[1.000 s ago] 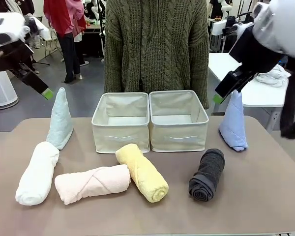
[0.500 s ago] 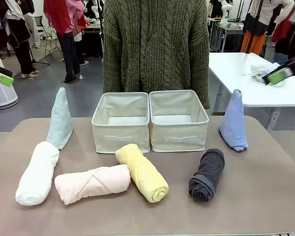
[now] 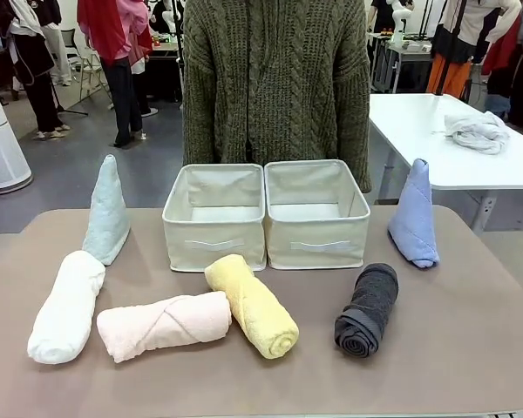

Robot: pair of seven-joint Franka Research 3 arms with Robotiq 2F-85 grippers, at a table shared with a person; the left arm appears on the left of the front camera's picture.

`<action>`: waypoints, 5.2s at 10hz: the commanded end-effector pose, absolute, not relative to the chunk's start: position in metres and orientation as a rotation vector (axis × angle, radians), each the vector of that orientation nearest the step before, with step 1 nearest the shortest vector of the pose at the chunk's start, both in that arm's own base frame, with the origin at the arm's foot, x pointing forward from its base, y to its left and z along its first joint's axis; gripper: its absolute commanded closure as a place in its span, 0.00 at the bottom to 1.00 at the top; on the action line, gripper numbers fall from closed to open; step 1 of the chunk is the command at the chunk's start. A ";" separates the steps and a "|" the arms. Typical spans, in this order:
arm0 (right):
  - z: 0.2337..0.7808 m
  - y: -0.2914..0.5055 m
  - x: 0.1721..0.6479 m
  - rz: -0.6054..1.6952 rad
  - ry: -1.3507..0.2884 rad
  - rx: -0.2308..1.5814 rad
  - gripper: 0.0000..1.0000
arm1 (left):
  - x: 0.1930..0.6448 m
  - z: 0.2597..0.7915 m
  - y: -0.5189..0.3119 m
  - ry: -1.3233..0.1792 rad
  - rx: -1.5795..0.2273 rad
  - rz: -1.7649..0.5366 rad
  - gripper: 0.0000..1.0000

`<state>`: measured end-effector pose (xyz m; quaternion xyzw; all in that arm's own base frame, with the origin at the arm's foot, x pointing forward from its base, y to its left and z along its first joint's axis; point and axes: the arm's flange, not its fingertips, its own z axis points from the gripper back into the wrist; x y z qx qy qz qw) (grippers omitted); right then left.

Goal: Sort the towels based on their folding style.
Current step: Pick up one triangle-folded towel and place it in the left Fabric basket.

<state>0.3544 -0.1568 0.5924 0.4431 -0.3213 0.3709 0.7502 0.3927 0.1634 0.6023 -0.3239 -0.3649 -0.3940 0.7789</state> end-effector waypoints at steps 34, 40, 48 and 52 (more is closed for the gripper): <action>0.611 -0.183 0.312 0.832 -0.785 0.918 0.00 | 0.370 0.612 0.209 -0.790 -0.713 -0.883 0.00; 0.611 -0.183 0.312 0.832 -0.785 0.918 0.00 | 0.370 0.612 0.209 -0.790 -0.713 -0.883 0.00; 0.611 -0.183 0.312 0.832 -0.785 0.918 0.00 | 0.370 0.612 0.209 -0.790 -0.713 -0.883 0.00; 0.611 -0.183 0.312 0.832 -0.785 0.918 0.00 | 0.370 0.612 0.209 -0.790 -0.713 -0.883 0.00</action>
